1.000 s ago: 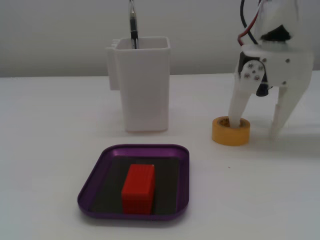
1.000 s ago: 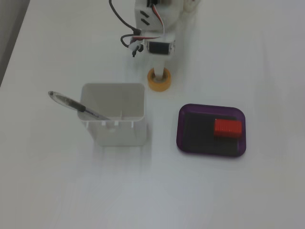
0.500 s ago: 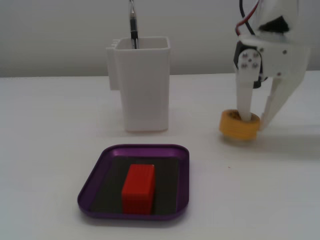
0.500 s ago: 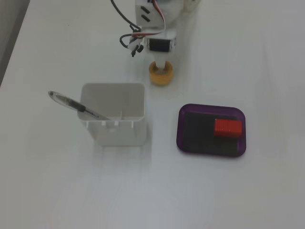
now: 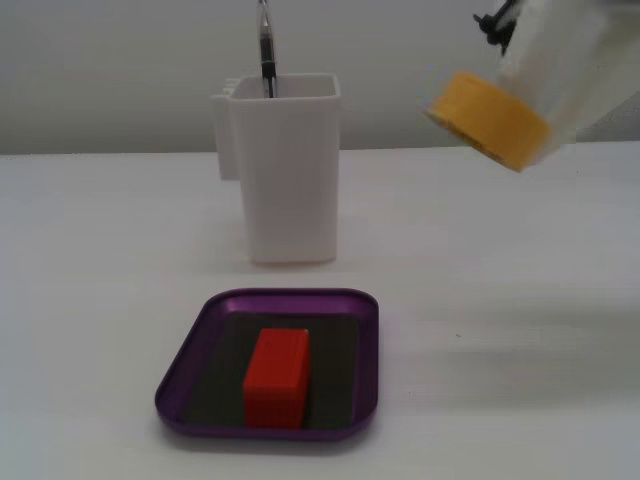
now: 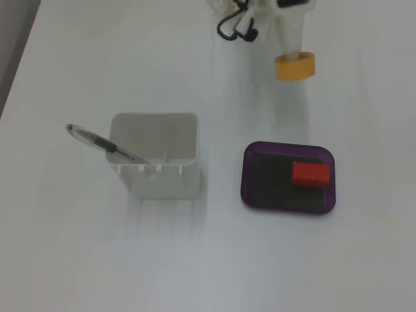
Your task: Grab up the yellow tape and put it in the box.
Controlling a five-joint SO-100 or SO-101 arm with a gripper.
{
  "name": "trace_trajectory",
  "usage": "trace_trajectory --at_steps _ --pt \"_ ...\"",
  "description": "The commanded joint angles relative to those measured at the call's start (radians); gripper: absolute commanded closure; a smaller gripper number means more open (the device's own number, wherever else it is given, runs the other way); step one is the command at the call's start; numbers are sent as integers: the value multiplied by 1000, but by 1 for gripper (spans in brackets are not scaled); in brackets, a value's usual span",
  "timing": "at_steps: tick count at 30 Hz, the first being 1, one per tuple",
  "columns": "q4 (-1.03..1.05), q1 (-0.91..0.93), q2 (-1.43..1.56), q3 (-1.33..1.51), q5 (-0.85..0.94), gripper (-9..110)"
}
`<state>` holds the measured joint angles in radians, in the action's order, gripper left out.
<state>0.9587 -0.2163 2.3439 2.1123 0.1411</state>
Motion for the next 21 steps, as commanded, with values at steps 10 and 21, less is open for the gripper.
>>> trace_trajectory --at_steps 10,21 --pt "-95 -9 -408 -301 -91 102" --pt "-104 75 -772 -563 -107 102"
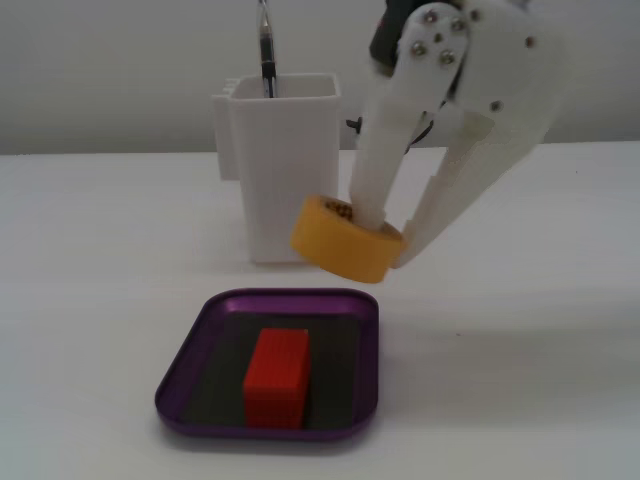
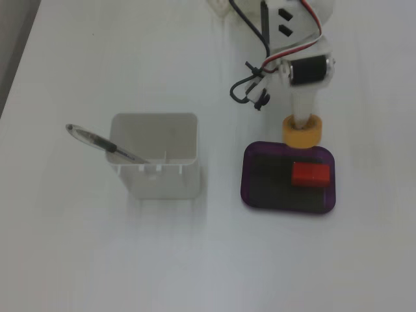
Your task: Grab up the yellow tape and put it in the box.
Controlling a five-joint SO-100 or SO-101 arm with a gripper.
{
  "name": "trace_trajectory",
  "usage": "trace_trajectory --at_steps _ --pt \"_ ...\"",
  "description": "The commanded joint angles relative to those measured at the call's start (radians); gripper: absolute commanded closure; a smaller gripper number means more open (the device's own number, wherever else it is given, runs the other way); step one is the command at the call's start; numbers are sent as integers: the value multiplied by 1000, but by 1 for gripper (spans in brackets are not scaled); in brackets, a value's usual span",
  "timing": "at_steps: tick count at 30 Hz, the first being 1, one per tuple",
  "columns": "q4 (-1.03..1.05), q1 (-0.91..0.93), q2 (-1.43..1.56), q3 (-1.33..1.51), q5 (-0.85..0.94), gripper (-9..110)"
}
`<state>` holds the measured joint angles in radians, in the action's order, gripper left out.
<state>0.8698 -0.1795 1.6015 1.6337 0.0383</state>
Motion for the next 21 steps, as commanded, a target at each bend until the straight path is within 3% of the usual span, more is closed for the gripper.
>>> trace_trajectory --at_steps 1,21 --pt "-15 48 -48 -104 -5 102" --pt "-5 78 -216 -173 5 102"
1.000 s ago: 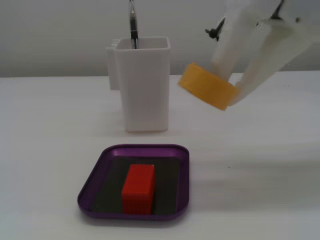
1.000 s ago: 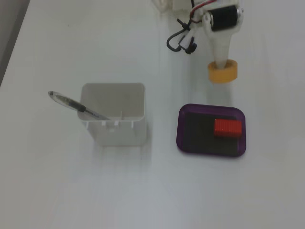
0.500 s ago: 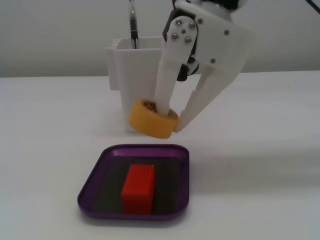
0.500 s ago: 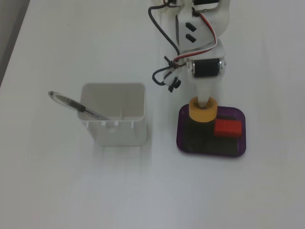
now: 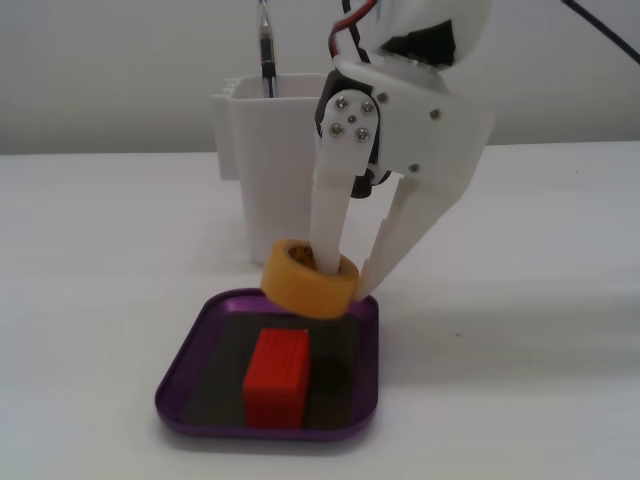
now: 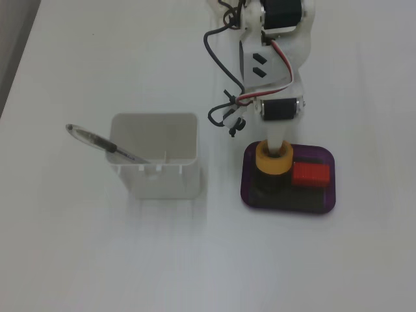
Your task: Grab up the yellow tape and put it in the box.
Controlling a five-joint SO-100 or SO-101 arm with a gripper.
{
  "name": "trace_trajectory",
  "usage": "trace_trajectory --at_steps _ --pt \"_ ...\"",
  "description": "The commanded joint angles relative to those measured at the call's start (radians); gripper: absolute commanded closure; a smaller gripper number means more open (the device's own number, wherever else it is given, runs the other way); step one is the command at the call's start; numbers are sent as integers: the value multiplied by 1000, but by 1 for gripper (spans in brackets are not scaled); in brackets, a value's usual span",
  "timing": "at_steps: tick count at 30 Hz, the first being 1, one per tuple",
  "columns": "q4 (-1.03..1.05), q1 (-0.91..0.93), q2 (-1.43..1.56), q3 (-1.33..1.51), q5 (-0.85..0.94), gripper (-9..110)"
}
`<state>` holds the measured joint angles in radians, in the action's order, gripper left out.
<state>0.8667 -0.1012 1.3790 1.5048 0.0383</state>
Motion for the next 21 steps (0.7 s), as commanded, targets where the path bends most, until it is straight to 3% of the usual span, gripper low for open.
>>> trace_trajectory --at_steps 1,10,21 --pt "0 0 5 -44 5 102" --pt "11 -8 21 -46 2 88" --pt "333 -14 250 -224 -5 87"
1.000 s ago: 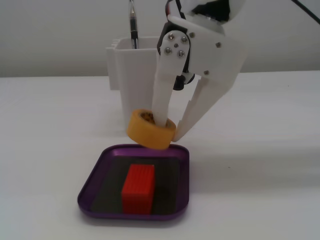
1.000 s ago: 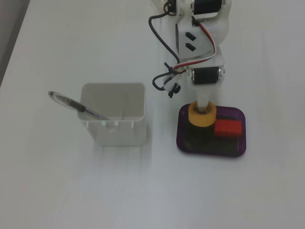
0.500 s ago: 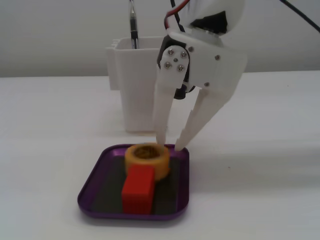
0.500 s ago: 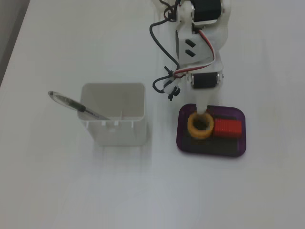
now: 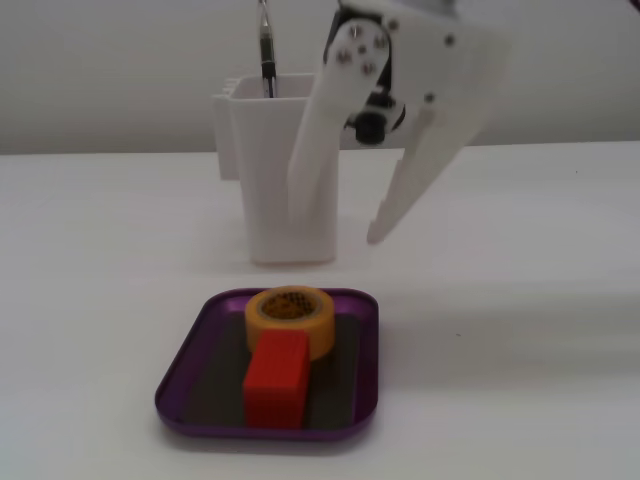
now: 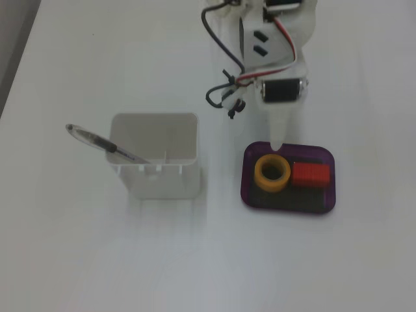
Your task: Grab up the yellow tape and put it in the box.
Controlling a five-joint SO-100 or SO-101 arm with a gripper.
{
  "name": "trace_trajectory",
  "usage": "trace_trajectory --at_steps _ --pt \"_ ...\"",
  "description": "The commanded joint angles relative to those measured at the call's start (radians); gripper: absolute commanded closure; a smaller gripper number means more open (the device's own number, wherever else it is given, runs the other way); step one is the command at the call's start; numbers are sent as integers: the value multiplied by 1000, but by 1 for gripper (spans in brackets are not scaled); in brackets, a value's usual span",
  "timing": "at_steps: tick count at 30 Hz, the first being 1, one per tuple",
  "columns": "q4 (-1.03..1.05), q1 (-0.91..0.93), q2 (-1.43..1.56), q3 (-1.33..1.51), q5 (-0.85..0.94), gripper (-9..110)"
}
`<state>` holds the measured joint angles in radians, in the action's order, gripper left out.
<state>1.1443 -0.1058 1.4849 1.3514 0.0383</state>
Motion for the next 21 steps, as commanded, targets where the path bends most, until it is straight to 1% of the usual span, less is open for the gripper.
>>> trace_trajectory --at_steps 1,5,10,18,21 --pt "67 -9 184 -75 -5 87" --pt "138 -8 359 -52 -6 87" --pt "209 -5 575 75 -8 87" --pt "198 11 927 506 -6 87" --pt "152 11 1040 678 -2 87"
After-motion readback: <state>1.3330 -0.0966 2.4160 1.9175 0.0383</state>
